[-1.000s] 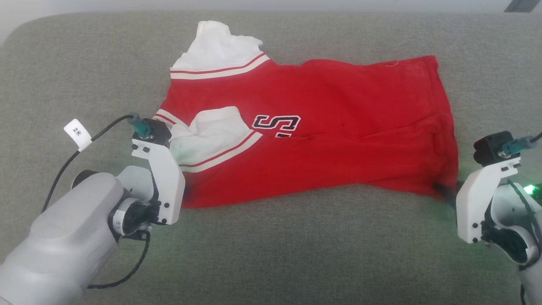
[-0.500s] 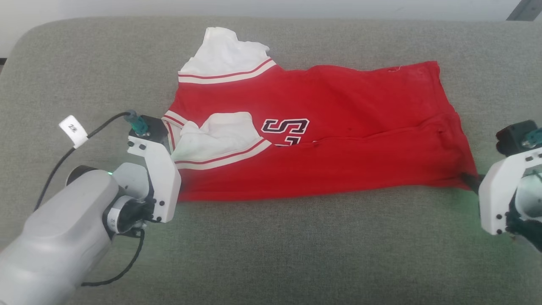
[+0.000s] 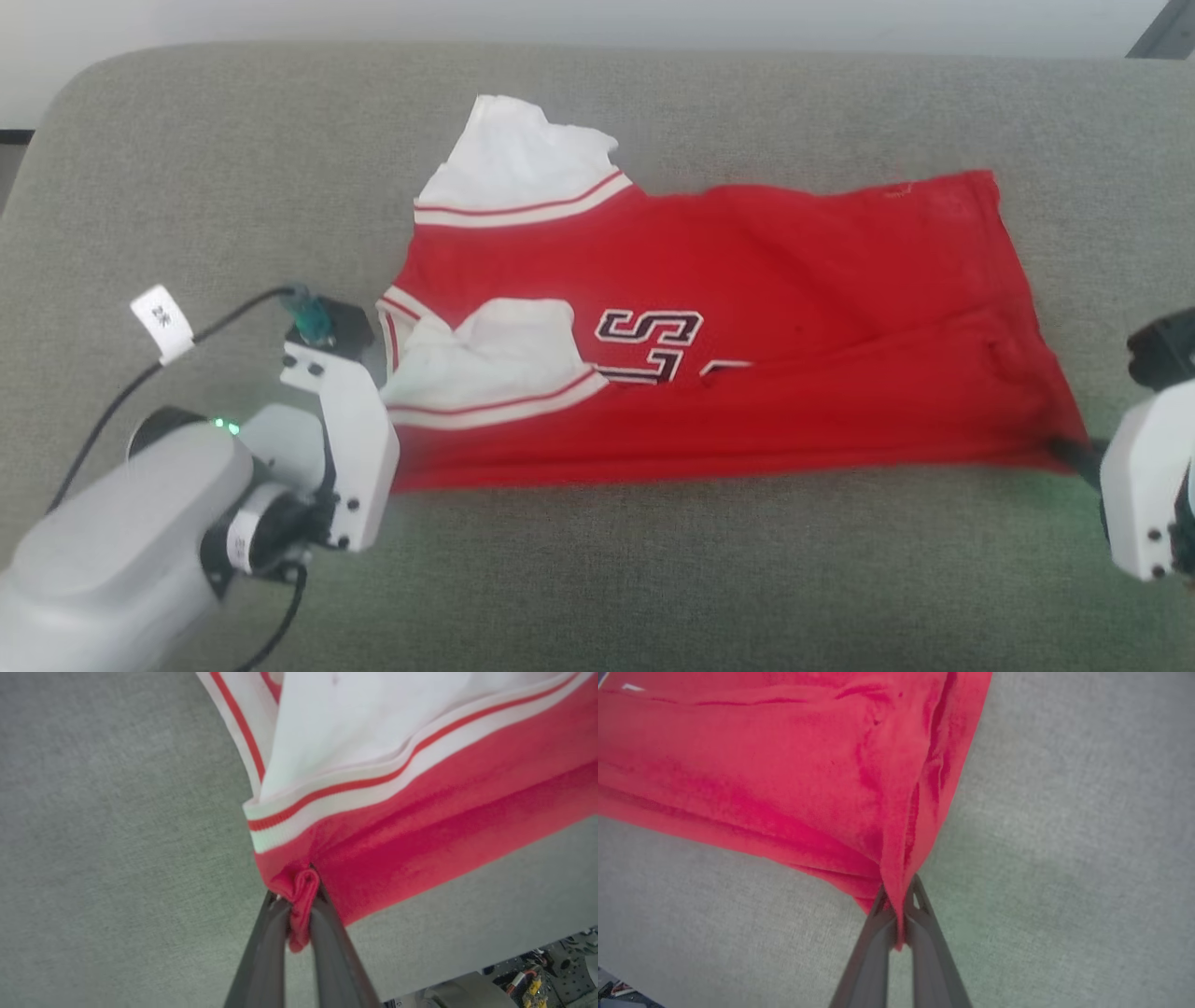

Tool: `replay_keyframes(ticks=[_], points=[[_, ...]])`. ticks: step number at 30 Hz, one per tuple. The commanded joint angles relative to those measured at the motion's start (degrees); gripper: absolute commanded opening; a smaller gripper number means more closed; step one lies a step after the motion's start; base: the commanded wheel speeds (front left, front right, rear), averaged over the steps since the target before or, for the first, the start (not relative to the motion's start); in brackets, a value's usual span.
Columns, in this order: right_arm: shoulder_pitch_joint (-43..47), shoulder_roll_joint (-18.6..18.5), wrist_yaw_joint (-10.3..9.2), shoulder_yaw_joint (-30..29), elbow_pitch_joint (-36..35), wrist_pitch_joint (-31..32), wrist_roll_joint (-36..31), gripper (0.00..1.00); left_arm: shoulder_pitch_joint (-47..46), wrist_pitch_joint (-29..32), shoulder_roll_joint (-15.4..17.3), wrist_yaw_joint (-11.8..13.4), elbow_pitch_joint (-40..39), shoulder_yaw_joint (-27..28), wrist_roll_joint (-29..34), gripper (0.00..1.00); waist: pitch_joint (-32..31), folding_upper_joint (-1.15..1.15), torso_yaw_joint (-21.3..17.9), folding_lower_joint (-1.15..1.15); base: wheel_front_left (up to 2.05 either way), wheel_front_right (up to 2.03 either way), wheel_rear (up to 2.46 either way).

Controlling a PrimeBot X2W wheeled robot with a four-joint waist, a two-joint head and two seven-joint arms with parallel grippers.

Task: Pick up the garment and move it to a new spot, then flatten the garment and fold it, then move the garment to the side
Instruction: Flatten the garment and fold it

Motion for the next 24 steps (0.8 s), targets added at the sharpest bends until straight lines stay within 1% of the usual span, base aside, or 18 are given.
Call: replay_keyframes(ticks=[1,4,7,10,11,12,13,14,15,16,17,18,19,24], points=[[0.98,-0.59,-0.16,-0.37,-0.20,0.42,0.08,0.00,0.96,0.52,0.98,0.70,0.06,-0.20,0.42,0.00,0.02,0.00,0.00,0.00,0.00,0.00,0.00],[3.78,-0.11,-0.15,-1.46,-2.18,1.84,0.75,0.00,2.85,0.79,1.85,2.41,-3.03,-0.53,0.07,0.00,0.15,0.00,0.01,0.00,0.00,0.00,0.00],[6.31,1.05,-0.14,-1.78,-3.04,2.51,1.01,0.00,4.69,1.01,2.22,3.52,-4.09,-0.91,-0.49,0.00,0.29,0.00,-0.13,0.00,0.00,0.00,0.00],[7.59,2.54,-0.13,-1.99,-2.83,2.48,0.99,0.00,6.24,1.15,1.85,3.84,-3.50,-1.31,-1.38,0.00,0.42,0.00,-0.41,0.00,0.00,0.00,0.00],[7.85,3.00,-0.13,-1.85,-2.57,2.53,0.91,0.00,6.62,0.90,1.66,3.61,-3.07,-1.41,-1.52,0.00,0.45,0.00,-0.55,0.00,0.00,0.00,0.00],[7.89,3.44,-0.13,-1.59,-2.29,2.24,0.85,0.00,6.85,0.39,1.42,3.12,-2.56,-1.50,-1.51,0.10,0.46,0.00,-0.68,0.00,0.00,0.00,0.00],[7.75,3.67,-0.13,-1.23,-1.95,1.82,0.75,0.00,7.10,-0.02,1.05,2.82,-1.93,-1.29,-2.00,0.22,0.46,0.00,-0.80,0.00,0.00,0.00,0.00],[7.54,3.71,-0.13,-0.99,-1.46,1.38,0.53,0.00,7.31,0.13,0.80,2.82,-1.21,-1.12,-2.49,0.31,0.43,0.00,-0.93,0.00,0.00,0.00,0.00],[7.29,3.74,-0.13,-0.86,-0.95,1.00,0.28,0.05,7.36,0.44,0.80,2.70,-0.59,-1.29,-2.50,0.41,0.35,0.00,-1.09,0.00,0.00,0.00,0.00],[7.00,3.96,-0.13,-0.68,-0.66,0.46,0.32,0.38,7.11,0.35,1.01,2.44,-0.20,-1.47,-2.15,0.61,0.26,0.00,-1.27,0.00,0.00,0.00,0.00],[6.67,4.21,-0.13,-0.60,-0.60,-0.04,0.63,0.48,6.68,-0.10,1.08,2.35,-0.13,-1.18,-2.08,0.96,0.18,0.00,-1.42,0.00,0.00,0.00,0.00],[6.37,4.33,-0.13,-0.66,-0.41,-0.41,0.77,0.78,6.22,-0.36,1.13,2.25,-0.23,-0.72,-2.21,1.00,0.09,0.00,-1.56,0.00,0.00,0.00,0.00],[6.10,4.35,-0.13,-0.60,-0.26,-0.60,0.86,1.00,5.72,-0.62,1.48,2.21,-0.45,-0.42,-2.03,1.00,-0.07,0.00,-1.73,0.00,0.00,0.00,0.00],[5.35,4.59,-0.13,-0.85,-1.11,-2.90,1.00,1.00,3.75,-0.39,3.84,3.44,-3.84,1.07,-1.22,1.00,-0.94,0.00,-2.73,0.00,0.00,0.00,0.00]])
